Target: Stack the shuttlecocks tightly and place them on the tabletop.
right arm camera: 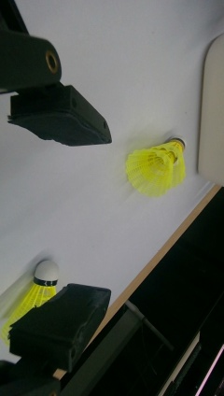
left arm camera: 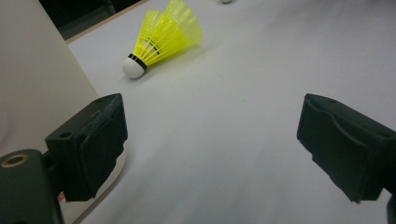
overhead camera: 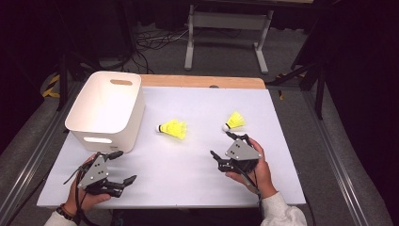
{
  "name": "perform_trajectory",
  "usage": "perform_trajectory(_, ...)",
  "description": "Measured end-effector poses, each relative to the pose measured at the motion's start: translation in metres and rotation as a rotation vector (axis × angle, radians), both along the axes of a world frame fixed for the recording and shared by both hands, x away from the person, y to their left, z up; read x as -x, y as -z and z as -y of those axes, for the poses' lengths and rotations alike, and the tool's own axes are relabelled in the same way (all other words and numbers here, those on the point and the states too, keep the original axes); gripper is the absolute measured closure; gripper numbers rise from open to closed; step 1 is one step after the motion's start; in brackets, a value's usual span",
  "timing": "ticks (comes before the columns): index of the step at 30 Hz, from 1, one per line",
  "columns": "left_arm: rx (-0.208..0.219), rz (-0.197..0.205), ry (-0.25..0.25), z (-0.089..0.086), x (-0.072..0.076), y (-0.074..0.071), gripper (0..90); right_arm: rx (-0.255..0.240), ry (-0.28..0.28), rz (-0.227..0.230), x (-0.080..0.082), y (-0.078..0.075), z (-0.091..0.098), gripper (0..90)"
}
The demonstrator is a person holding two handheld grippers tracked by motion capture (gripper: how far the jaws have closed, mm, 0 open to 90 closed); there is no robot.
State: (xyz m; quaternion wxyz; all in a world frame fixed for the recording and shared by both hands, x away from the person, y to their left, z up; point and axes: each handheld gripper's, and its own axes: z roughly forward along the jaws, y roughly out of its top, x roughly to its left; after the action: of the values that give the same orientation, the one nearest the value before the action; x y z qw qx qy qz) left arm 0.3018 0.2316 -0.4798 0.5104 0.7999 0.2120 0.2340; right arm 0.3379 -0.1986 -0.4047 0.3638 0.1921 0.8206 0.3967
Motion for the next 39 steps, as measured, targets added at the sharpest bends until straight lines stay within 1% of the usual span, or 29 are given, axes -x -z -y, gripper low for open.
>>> perform_trajectory(5, -0.009, 0.0, 0.001, 0.001, 0.0, 0.0, 9.6, 0.01, 0.01, -0.001, 0.006, 0.008, 0.008, 20.1)
perform_trajectory(12, -0.007, 0.003, -0.003, 0.0, 0.001, 0.0, 9.6, 0.003, 0.032, -0.004, 0.014, 0.018, 0.021, 18.4)
perform_trajectory(15, -0.006, 0.004, 0.002, 0.0, 0.001, -0.001, 9.5, -0.01, 0.035, -0.025, 0.017, 0.022, 0.025, 18.3)
perform_trajectory(16, -0.005, 0.005, 0.004, 0.0, 0.001, -0.001, 9.5, -0.003, 0.037, -0.031, 0.017, 0.023, 0.026, 18.3)
perform_trajectory(18, -0.006, 0.006, 0.004, 0.001, 0.001, 0.0, 9.6, 0.023, 0.042, -0.021, 0.02, 0.026, 0.028, 18.0)
perform_trajectory(20, -0.01, 0.007, 0.005, 0.001, 0.001, -0.001, 9.6, 0.021, 0.041, -0.024, 0.021, 0.027, 0.029, 17.6)
perform_trajectory(22, -0.013, 0.007, 0.006, 0.002, 0.001, 0.0, 9.6, 0.009, 0.054, -0.026, 0.023, 0.031, 0.031, 16.9)
perform_trajectory(23, -0.014, 0.008, 0.009, 0.002, 0.001, -0.001, 9.5, 0.012, 0.059, -0.029, 0.025, 0.035, 0.032, 16.4)
perform_trajectory(24, -0.014, 0.008, 0.009, 0.002, 0.001, -0.001, 9.5, 0.012, 0.059, -0.029, 0.025, 0.035, 0.032, 16.4)
perform_trajectory(25, -0.013, 0.009, 0.008, 0.002, 0.002, -0.001, 9.5, 0.017, 0.065, -0.016, 0.027, 0.038, 0.035, 16.1)
perform_trajectory(26, -0.012, 0.01, 0.007, 0.002, 0.002, -0.001, 9.5, 0.017, 0.065, -0.016, 0.027, 0.038, 0.035, 16.1)
perform_trajectory(28, -0.012, 0.01, 0.008, 0.002, 0.002, -0.001, 9.5, -0.027, 0.076, -0.029, 0.028, 0.04, 0.039, 14.8)
perform_trajectory(32, -0.012, 0.011, 0.011, 0.002, 0.002, -0.001, 9.5, -0.033, 0.089, -0.024, 0.028, 0.045, 0.045, 11.8)
perform_trajectory(33, -0.013, 0.011, 0.01, 0.002, 0.002, -0.001, 9.5, -0.034, 0.096, -0.029, 0.027, 0.046, 0.047, 11.2)
perform_trajectory(39, -0.016, 0.01, 0.015, 0.002, 0.001, -0.001, 9.5, -0.044, 0.148, -0.02, 0.016, 0.049, 0.061, 11.1)
